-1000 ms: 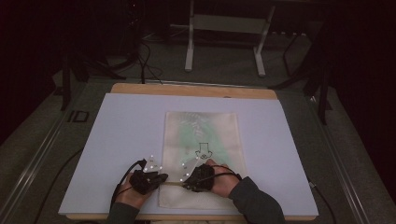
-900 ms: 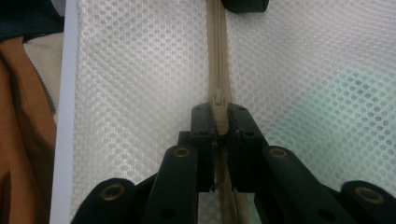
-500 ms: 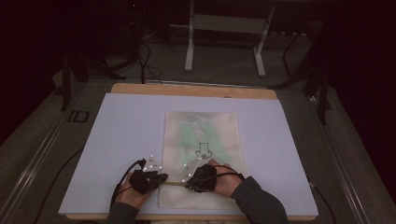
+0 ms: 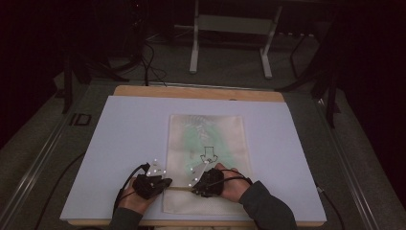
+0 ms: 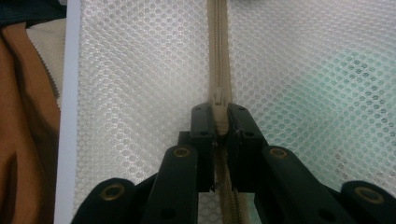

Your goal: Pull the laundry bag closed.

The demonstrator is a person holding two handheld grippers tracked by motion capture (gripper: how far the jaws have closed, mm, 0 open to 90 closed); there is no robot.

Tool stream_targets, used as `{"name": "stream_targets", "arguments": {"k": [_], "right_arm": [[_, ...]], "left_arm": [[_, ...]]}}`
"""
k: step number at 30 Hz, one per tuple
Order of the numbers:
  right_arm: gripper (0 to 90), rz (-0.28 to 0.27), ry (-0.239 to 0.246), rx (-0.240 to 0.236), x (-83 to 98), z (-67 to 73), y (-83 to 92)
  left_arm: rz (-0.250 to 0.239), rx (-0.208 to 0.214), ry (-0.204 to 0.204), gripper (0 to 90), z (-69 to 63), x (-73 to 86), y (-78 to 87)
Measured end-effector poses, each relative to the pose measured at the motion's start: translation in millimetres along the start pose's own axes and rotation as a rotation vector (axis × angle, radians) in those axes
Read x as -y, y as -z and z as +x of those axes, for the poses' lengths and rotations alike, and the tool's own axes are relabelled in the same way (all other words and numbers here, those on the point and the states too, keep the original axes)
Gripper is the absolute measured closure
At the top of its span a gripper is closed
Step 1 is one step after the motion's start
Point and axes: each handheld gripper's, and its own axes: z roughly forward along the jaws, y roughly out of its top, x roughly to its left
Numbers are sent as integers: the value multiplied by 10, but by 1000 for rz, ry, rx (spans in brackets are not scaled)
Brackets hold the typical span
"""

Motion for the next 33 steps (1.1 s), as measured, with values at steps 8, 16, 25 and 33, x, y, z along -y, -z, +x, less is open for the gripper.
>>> {"name": "stream_targets", "arguments": {"k": [8,16,25,33], "right_arm": [[824,9,3,-2,31,-4,26],[824,18,2,2,81,-10,71],[824,17,-7,0,131,-12,102],[825,35,-6,4,163,-2,128]], "left_arm": [[1,-1,0,894,-1,0,0],[1,0,2,894,1,1,1],[3,-1,0,894,0,0,2],[3,-2,-1,894,-2,0,2]]}}
